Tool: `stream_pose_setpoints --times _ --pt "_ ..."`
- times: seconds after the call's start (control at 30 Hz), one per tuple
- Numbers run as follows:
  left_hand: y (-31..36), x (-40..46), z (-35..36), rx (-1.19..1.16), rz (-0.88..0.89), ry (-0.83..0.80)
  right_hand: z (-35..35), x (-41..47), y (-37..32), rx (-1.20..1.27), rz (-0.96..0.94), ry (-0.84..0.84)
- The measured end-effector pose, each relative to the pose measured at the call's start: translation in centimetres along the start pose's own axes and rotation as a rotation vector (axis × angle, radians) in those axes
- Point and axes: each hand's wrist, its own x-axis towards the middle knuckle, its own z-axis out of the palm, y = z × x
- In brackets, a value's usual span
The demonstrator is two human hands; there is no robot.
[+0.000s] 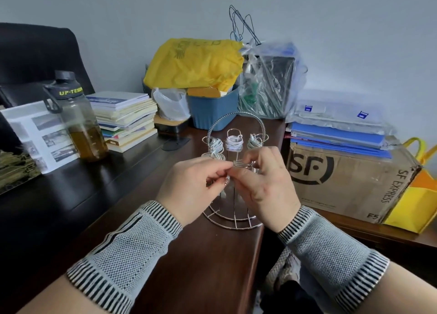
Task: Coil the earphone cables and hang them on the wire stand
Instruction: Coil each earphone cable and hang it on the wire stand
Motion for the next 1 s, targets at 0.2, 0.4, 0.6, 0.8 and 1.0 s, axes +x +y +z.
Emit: stream_pose_setpoints --times 0.2,0.4,0.6,0.8,1.0 --pt "0.2 -0.3 0.8 -0.131 -0.108 0.064 0.0 -0.1 0.5 -0.061 -0.085 0.06" --pt "0.5 -0.5 1.7 -0.206 -0.13 0.115 -0.6 -1.1 0.6 0.07 0.076 -0.039" --pt "1.0 -0.4 2.0 -0.192 -0.084 0.177 -1.8 -1.8 0.6 0.068 -0.029 0.005" --pt "1.4 -0.2 2.3 -0.076 0.006 0.162 -2.5 -1.9 0.0 0.369 0.189 0.063" --pt "1.8 -0.2 2.3 0.034 0.011 0.164 -2.7 -1.3 -0.8 0.506 0.386 0.106"
